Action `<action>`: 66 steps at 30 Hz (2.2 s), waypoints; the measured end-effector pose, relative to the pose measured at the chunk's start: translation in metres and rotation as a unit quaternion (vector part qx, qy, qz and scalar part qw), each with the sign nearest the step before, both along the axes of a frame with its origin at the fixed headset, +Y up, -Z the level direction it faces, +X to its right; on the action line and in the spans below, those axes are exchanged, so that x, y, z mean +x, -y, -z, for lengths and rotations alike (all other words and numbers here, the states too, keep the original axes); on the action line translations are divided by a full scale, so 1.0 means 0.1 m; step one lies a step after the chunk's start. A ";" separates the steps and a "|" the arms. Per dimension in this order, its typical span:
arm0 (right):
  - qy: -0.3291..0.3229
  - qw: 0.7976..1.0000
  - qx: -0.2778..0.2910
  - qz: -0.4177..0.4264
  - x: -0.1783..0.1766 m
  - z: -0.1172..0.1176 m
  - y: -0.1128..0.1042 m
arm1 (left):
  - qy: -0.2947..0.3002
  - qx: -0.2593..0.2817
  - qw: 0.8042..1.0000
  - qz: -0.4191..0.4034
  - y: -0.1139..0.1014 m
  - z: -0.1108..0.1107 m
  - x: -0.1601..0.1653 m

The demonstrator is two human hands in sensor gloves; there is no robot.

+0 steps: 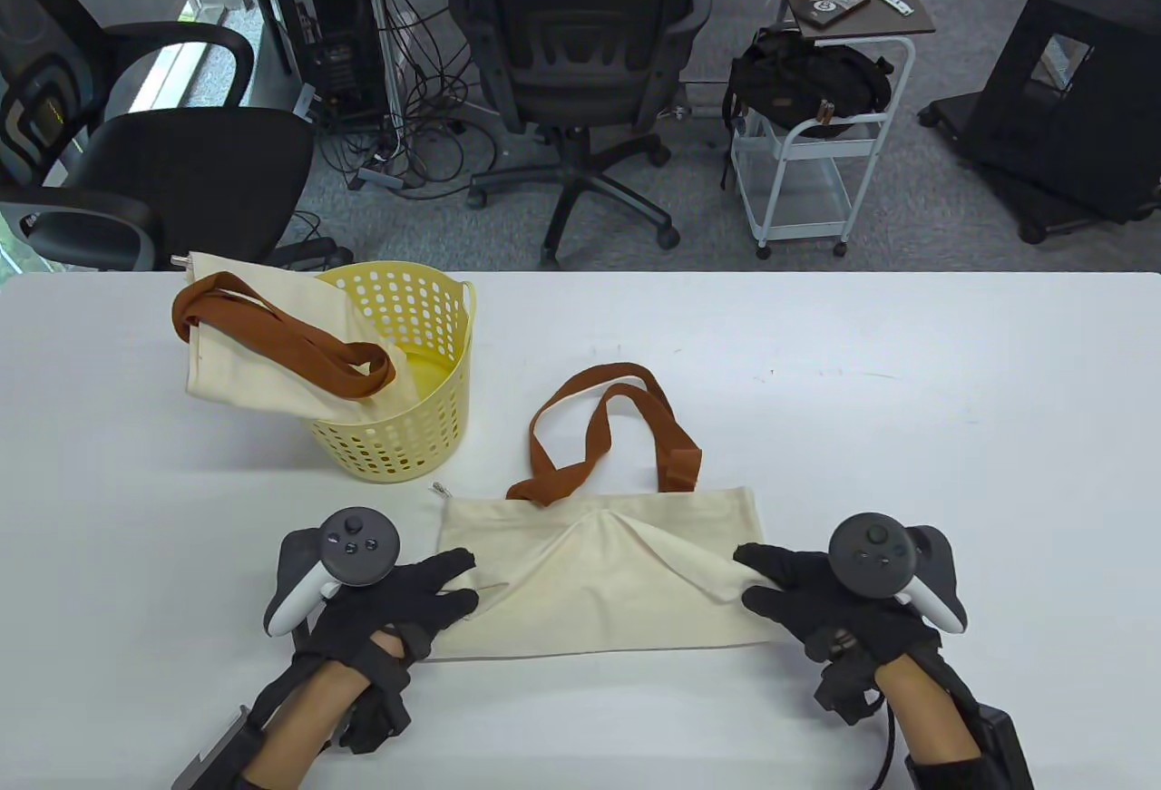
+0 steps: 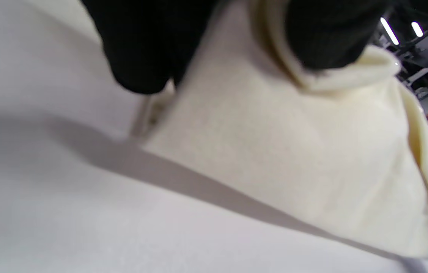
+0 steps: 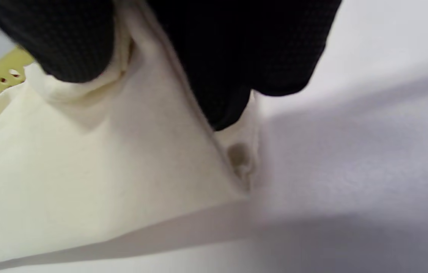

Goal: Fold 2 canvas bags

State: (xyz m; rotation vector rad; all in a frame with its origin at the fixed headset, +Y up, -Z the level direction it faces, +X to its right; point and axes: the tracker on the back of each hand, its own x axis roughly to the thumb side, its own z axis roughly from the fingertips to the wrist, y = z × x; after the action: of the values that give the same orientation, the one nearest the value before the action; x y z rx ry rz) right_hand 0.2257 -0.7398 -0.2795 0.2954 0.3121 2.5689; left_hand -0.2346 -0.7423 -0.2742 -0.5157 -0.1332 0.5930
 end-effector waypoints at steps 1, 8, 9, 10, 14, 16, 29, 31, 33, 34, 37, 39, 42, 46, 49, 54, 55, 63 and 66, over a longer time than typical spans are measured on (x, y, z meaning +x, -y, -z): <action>0.003 1.000 0.002 -0.011 -0.03 0.01 0.02 | -0.004 0.002 1.000 0.010 0.02 0.01 0.01; 0.039 0.991 0.047 -0.117 -0.25 -0.01 0.13 | -0.025 0.109 0.989 0.095 -0.03 -0.06 0.07; 0.044 0.989 0.058 -0.129 -0.27 -0.03 0.12 | -0.026 0.111 0.990 0.082 -0.04 -0.08 0.07; 0.049 0.987 0.067 -0.137 -0.28 -0.05 0.12 | -0.027 0.112 0.991 0.072 -0.04 -0.08 0.06; 0.098 0.966 0.108 -0.214 -0.35 -0.11 0.12 | 0.031 0.124 0.991 0.036 0.01 -0.11 0.10; 0.112 0.960 0.111 -0.231 -0.36 -0.12 0.13 | 0.066 0.150 0.981 0.101 0.02 -0.14 0.18; 0.124 0.947 0.065 -0.288 -0.34 -0.03 0.22 | 0.142 -0.023 0.969 0.200 0.46 -0.03 0.25; 0.127 0.959 0.062 -0.247 -0.31 -0.01 0.11 | 0.140 -0.019 0.969 0.201 0.47 -0.03 0.24; 0.131 0.965 0.075 -0.215 -0.32 0.05 -0.01 | 0.142 -0.016 0.968 0.207 0.47 -0.04 0.25; 0.134 0.966 0.076 -0.207 -0.33 0.11 -0.09 | 0.143 -0.017 0.968 0.207 0.48 -0.04 0.25; 0.147 0.971 0.078 -0.173 -0.41 0.31 -0.30 | 0.143 -0.018 0.968 0.205 0.49 -0.04 0.25; 0.153 0.974 0.080 -0.148 -0.49 0.47 -0.42 | 0.143 -0.017 0.968 0.206 0.49 -0.04 0.25; 0.152 0.975 0.076 -0.141 -0.69 0.79 -0.60 | 0.145 -0.018 0.968 0.206 0.49 -0.04 0.24; 0.118 0.969 0.054 -0.210 -1.08 1.24 -0.71 | 0.143 -0.017 0.967 0.210 0.48 -0.04 0.24; 0.094 0.959 0.027 -0.266 -1.36 1.57 -0.66 | 0.142 -0.016 0.967 0.209 0.48 -0.04 0.24; 0.049 0.955 -0.018 -0.291 -1.64 2.04 -0.35 | 0.141 -0.016 0.967 0.210 0.48 -0.04 0.24; 0.048 0.952 -0.021 -0.303 -1.67 2.10 -0.30 | 0.141 -0.015 0.967 0.210 0.48 -0.04 0.24; 0.051 0.927 -0.069 -0.365 -1.86 2.47 0.08 | 0.140 -0.018 0.968 0.206 0.49 -0.04 0.24; 0.040 0.918 -0.067 -0.389 -1.91 2.52 0.16 | 0.139 -0.017 0.969 0.205 0.49 -0.04 0.24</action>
State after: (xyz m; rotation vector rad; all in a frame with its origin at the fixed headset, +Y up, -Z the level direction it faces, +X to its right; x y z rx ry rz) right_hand 0.0345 -0.7556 -0.5311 0.0004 0.6839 3.3007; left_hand -0.2110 -0.7913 -0.2701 -0.6382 -0.2756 0.1161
